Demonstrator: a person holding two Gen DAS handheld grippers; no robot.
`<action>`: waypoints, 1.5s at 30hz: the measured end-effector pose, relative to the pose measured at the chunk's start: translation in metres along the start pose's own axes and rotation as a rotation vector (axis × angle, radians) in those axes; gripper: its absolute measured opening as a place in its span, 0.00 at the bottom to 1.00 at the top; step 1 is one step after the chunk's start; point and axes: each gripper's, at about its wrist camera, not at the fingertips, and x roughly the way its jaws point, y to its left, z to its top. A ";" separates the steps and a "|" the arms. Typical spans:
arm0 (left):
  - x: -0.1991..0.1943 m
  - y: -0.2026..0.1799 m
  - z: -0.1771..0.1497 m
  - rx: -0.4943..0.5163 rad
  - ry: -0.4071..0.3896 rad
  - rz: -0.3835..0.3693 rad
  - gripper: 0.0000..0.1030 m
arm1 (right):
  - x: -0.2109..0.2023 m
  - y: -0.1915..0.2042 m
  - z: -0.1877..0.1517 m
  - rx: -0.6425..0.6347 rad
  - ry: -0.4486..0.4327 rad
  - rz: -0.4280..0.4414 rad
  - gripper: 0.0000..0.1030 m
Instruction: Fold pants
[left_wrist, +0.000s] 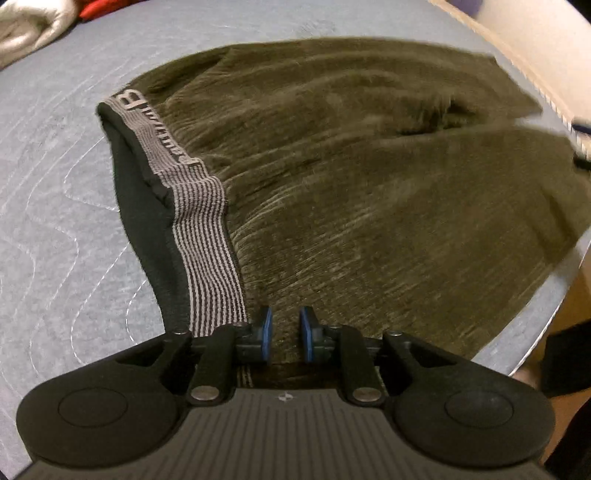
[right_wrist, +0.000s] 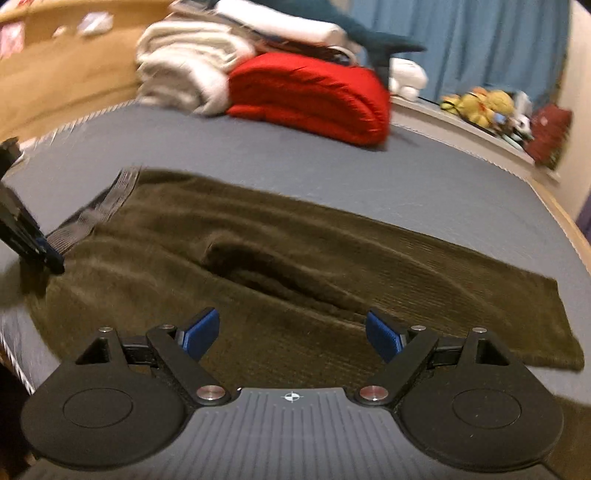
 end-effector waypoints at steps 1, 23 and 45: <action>-0.004 0.001 0.000 -0.016 -0.011 -0.006 0.18 | 0.001 0.001 0.001 0.002 0.012 0.002 0.85; 0.002 0.029 0.119 -0.094 -0.433 0.196 0.24 | -0.006 -0.067 0.003 0.388 0.014 -0.079 0.89; 0.097 0.075 0.186 -0.165 -0.378 0.346 0.72 | 0.004 -0.109 0.003 0.474 0.039 -0.088 0.89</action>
